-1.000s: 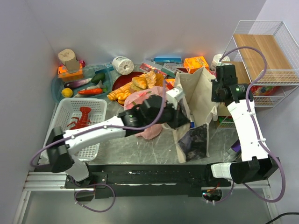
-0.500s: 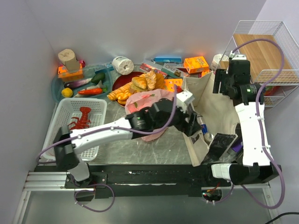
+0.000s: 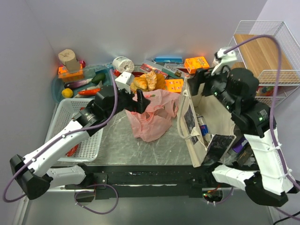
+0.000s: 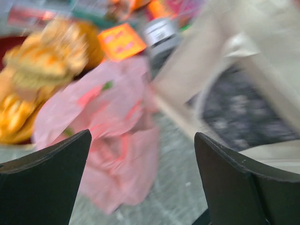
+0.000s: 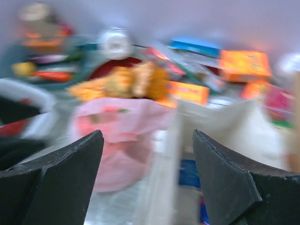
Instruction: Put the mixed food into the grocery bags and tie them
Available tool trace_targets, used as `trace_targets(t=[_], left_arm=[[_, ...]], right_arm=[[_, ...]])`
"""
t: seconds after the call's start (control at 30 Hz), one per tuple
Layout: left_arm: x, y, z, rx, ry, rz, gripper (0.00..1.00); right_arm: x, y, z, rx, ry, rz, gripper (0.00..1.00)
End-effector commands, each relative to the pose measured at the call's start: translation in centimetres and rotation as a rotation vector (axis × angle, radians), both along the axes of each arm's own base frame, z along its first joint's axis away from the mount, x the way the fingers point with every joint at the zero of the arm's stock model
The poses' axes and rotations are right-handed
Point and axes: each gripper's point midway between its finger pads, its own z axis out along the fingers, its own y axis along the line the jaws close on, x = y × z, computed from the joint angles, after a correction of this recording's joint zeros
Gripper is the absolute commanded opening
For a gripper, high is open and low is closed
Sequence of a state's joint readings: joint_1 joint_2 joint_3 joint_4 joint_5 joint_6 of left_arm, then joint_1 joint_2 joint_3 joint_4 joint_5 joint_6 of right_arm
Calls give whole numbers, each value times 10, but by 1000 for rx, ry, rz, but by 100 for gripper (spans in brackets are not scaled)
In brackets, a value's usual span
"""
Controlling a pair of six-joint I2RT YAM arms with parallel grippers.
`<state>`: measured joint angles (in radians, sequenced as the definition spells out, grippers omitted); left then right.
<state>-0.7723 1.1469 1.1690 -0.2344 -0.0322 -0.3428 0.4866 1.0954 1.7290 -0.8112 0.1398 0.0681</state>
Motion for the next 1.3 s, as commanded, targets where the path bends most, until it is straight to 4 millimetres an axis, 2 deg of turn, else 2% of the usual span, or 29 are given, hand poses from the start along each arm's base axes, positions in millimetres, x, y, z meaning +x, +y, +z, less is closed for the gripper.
trace_targets(t=[0.0, 0.03, 0.07, 0.1, 0.17, 0.2, 0.3, 0.37, 0.47, 0.67, 0.9, 1.0, 1.03, 1.13, 1.17, 1.23, 1.27], left_arm=[[2, 13, -73, 98, 178, 4, 99], [2, 15, -87, 99, 215, 10, 96], [4, 17, -94, 105, 231, 27, 93], [8, 18, -104, 115, 254, 48, 88], [12, 22, -115, 104, 289, 70, 83], [14, 21, -120, 94, 302, 69, 77], [18, 16, -135, 64, 342, 59, 68], [21, 10, -140, 47, 353, 48, 65], [28, 3, -151, 40, 376, 46, 63], [47, 2, -184, 73, 440, 103, 55], [52, 9, -203, 99, 460, 160, 53], [51, 2, -208, 79, 459, 132, 53], [55, -3, -203, 46, 443, 123, 53], [58, -10, -208, 28, 444, 109, 42], [60, -11, -212, 32, 450, 112, 33], [64, -12, -212, 37, 444, 111, 22], [66, -12, -215, 46, 448, 114, 11]], right_arm=[[-5, 68, -20, 104, 28, 197, 82], [-3, 80, -30, 116, 58, 214, 80], [-10, 97, -40, 110, 83, 261, 78], [-12, 108, -55, 98, 117, 288, 78], [-16, 128, -80, 107, 172, 329, 77], [-20, 136, -87, 119, 189, 364, 76], [-28, 151, -109, 144, 236, 406, 74], [-32, 154, -123, 144, 271, 404, 74], [-38, 155, -133, 149, 288, 406, 74], [-52, 151, -140, 176, 305, 418, 74], [-58, 147, -145, 185, 312, 412, 74], [-58, 147, -149, 178, 318, 411, 74], [-58, 147, -151, 172, 324, 410, 74], [-58, 146, -153, 170, 331, 407, 74], [-58, 146, -153, 169, 332, 406, 74], [-59, 145, -153, 169, 332, 405, 75], [-60, 144, -153, 170, 330, 402, 75]])
